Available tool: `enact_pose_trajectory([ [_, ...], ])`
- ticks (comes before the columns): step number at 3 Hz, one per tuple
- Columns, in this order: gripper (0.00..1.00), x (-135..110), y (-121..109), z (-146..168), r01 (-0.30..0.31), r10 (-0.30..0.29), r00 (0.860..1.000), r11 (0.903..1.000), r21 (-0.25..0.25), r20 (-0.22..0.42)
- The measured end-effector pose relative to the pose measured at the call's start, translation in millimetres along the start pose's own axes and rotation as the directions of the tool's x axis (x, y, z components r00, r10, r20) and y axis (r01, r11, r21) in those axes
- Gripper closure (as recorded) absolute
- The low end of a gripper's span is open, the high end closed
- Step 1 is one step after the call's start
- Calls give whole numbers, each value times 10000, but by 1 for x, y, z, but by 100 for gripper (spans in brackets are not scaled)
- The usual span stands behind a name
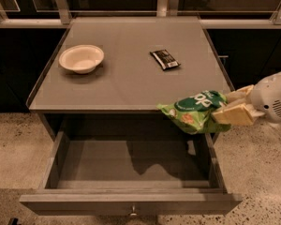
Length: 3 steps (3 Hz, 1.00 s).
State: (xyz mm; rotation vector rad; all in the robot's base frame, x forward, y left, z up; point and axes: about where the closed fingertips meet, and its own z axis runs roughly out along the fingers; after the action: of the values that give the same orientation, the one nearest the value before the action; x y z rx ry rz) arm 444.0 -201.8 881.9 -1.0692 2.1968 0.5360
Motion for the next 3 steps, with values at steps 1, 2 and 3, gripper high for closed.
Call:
enact_pose_trajectory([
  [1, 100, 0, 0, 0, 2, -2, 10000, 10000, 1, 3],
  [2, 100, 28, 11, 25, -738, 750, 9971, 9950, -677, 147],
  [3, 100, 70, 30, 68, -1549, 1501, 9875, 9806, -1201, -482],
])
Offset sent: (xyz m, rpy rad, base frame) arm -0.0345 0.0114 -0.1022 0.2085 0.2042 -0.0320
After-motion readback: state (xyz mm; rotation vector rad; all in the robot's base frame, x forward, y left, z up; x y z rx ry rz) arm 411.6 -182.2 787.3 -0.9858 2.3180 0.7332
